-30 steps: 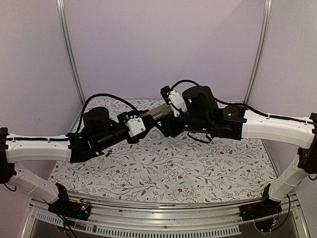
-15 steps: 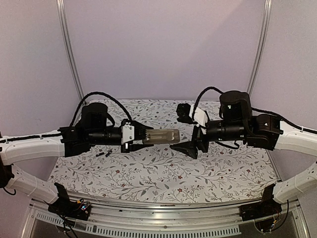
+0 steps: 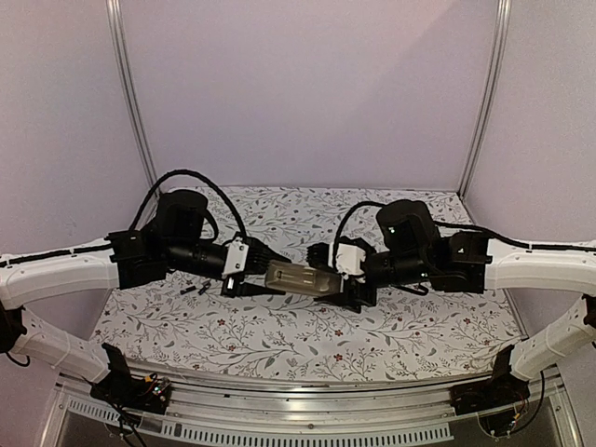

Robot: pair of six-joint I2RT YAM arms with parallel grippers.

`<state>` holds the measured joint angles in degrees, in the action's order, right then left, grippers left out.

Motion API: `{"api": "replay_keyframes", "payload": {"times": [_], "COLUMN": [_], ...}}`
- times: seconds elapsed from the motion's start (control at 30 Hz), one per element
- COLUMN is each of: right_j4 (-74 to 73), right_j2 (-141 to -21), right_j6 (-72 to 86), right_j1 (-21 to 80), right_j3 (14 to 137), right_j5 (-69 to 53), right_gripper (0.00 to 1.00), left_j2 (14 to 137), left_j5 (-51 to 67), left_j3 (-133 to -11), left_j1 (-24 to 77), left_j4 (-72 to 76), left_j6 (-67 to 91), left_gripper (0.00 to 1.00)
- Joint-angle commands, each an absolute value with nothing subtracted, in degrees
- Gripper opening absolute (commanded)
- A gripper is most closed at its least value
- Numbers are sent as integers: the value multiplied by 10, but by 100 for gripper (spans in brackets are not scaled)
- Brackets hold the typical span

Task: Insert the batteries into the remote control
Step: Pass from the left arm to the right

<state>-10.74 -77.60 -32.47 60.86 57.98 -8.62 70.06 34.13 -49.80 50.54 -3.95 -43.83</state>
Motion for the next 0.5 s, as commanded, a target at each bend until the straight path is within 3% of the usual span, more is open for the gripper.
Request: {"api": "replay_keyframes", "payload": {"times": [0.0, 0.07, 0.3, 0.33, 0.37, 0.4, 0.47], "right_j4": [-55, -48, -43, -37, -26, -9, 39], "right_j2": [-777, -773, -761, -757, -751, -739, -715], "right_j6": [-321, -318, -306, -302, -300, -295, -291], "right_j1": [612, 612, 612, 613, 613, 612, 612], "right_j3": [565, 562, 556, 553, 547, 540, 516], "right_j5": [-67, -69, -80, -86, -94, -105, -137], "right_gripper": [67, 57, 37, 35, 34, 33, 32], "left_j2": [694, 692, 677, 668, 660, 651, 641], "left_j5": [356, 355, 344, 343, 349, 361, 391], "left_j3": [-511, -510, -489, -478, -464, -448, -417], "left_j1": [502, 502, 500, 500, 497, 495, 494], "left_j4": [-54, -52, 21, 52, 82, 113, 178], "left_j6": [-441, -440, -383, -361, -340, -324, -290], "left_gripper": [0, 0, 0, 20, 51, 73, 83]}}
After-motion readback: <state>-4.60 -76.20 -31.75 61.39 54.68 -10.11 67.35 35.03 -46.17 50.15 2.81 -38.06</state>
